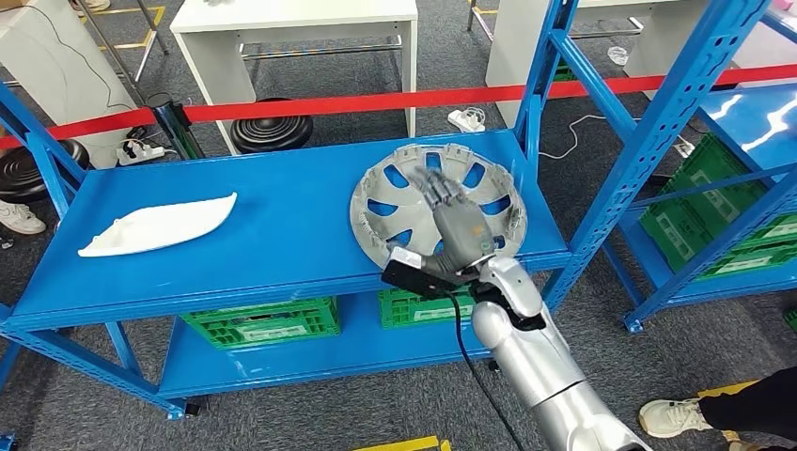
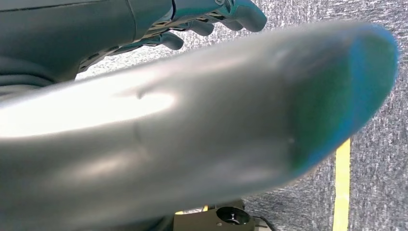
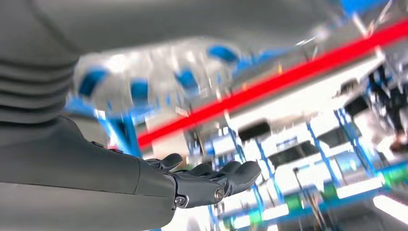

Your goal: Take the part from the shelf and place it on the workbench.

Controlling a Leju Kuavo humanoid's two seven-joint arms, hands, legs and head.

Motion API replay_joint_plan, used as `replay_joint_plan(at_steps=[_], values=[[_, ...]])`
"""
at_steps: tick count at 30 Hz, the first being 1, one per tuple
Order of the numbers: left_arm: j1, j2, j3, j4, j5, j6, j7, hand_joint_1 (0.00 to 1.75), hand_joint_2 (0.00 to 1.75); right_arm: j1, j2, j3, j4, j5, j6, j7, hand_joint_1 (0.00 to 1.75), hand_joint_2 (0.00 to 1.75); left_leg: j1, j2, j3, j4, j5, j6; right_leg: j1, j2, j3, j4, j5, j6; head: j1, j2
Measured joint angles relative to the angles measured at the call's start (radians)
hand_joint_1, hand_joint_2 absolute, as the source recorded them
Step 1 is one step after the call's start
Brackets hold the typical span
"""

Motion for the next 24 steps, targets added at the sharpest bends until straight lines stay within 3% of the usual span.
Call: replay_joint_plan(at_steps=[24], values=[[-0.01,-0.002,-0.024,0.0,-0.018,-0.002,0.024,0.0,0.0,0.014,0.0,-0.013,0.202,-0.077,0.016,-0.069,0.0,1.75,0.0,0.0,0.0,0.0,0.0,0.0,0.0,0.0,0.0,0.0,0.0,0.0,0.0,0.0]])
